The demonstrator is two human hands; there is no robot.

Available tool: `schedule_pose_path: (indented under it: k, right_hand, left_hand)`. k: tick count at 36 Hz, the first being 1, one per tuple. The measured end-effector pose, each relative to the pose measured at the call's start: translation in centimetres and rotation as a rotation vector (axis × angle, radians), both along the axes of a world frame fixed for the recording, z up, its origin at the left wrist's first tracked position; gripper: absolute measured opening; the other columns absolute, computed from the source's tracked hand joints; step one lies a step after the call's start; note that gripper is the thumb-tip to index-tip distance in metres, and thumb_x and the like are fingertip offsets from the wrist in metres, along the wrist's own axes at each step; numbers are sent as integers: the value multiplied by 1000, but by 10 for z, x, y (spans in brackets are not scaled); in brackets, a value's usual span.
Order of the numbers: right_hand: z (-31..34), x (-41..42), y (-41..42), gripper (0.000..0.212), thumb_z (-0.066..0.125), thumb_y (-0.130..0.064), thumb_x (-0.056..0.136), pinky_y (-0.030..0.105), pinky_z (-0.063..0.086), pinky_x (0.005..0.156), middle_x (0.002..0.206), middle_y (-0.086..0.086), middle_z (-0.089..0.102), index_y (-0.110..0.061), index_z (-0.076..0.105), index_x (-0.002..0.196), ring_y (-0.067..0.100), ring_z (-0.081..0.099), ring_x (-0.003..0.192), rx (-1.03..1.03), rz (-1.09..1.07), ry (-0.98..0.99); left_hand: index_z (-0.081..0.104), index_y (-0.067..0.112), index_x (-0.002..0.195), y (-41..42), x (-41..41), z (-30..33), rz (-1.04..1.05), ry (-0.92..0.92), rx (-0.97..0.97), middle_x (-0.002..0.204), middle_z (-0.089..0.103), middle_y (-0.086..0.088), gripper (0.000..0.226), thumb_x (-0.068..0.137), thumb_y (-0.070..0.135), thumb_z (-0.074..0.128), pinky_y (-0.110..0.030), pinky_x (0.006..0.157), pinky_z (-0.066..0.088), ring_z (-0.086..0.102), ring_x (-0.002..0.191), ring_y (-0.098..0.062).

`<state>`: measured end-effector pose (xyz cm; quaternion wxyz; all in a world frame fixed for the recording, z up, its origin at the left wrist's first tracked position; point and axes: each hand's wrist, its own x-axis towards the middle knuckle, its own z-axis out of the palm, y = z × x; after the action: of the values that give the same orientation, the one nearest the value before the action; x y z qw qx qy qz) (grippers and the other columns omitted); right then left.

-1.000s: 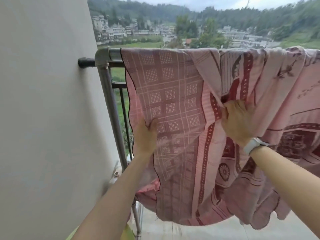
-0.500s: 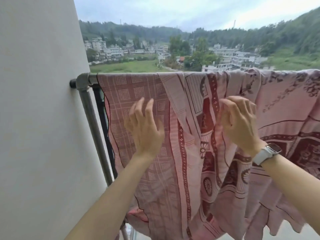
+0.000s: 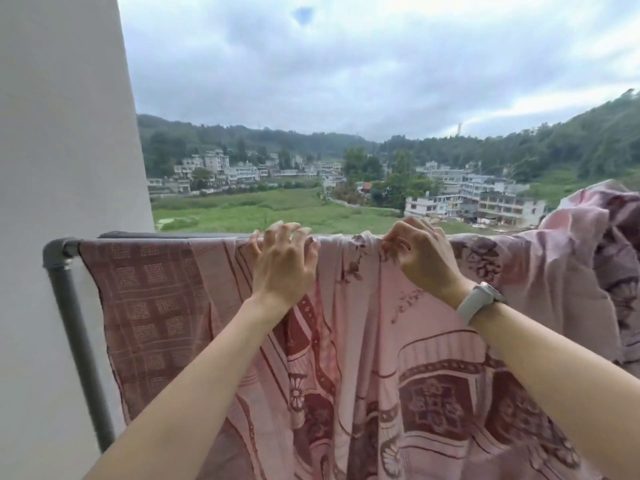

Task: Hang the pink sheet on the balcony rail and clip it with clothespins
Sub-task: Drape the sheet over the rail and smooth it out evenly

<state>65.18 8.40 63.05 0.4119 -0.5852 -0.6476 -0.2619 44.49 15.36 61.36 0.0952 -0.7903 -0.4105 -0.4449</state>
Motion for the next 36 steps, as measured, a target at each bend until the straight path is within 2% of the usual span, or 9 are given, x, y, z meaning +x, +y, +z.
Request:
schedule_pose_path:
  k: [3,6,12,17,22,26,28,32,36]
  right_hand:
    - [5,3,1,10,54,-3,84,35,40,73,84,3,61,-10,60,80,21,53,79,24,8,65]
    - [27,32,-8,10,46,0,86,35,42,66,86,12,61,-5,55,85,29,55,77,102,-69,305]
    - [58,139,-69,19,39,-13,91,43,36,86,109,27,57,-1,53,98,41,50,103,277,-521,562]
    - [32,133,-72,37,34,-14,79,54,33,99,119,25,51,-4,59,105,39,42,118,116,-563,383]
    - [26,74,-58,47,40,-11,76,51,27,104,122,4,53,-14,54,121,23,46,116,85,-309,62]
    - [20,40,-35,46,46,-24,88,40,28,102,130,3,52,-14,43,133,21,43,121,-214,-131,-182]
    - [15,36,-26,36,48,-27,91,40,31,96,124,4,56,-15,51,124,23,46,117,-301,-165,-187]
    - [18,46,-23,13,52,-9,85,36,42,80,96,8,66,-8,65,89,27,57,94,-134,-82,-3]
    - [45,69,-32,13,51,-8,86,36,44,69,89,9,66,-8,64,84,29,59,84,30,-173,102]
  left_hand:
    - [54,18,121,-2,10,0,57,74,-5,130,53,-1,39,95,40,36,-51,110,9,39,127,-21]
    - [55,18,121,-6,21,4,63,66,-7,127,57,-1,40,96,41,34,-50,110,10,47,121,-20]
    - [62,16,110,-7,41,9,19,89,44,116,63,-3,43,94,42,31,-52,109,13,54,112,-22]
    - [62,18,105,-14,78,14,-189,148,80,105,67,-2,37,90,40,37,-47,102,29,60,99,-24]
    - [68,14,94,-10,93,13,-280,2,90,92,71,-3,17,85,27,62,-44,85,47,65,83,-25]
    - [70,12,86,-8,90,18,-326,-74,62,83,72,-5,10,82,20,66,-43,76,51,65,77,-25]
    - [69,11,84,-9,89,19,-319,-74,78,80,71,-6,8,83,18,65,-42,74,51,64,76,-26]
    - [70,13,86,-15,95,29,-305,-108,71,84,72,-7,10,85,20,63,-36,76,47,64,81,-27]
    - [70,14,90,-32,124,59,-352,-166,100,86,72,-9,13,87,23,61,-33,76,42,64,82,-27]
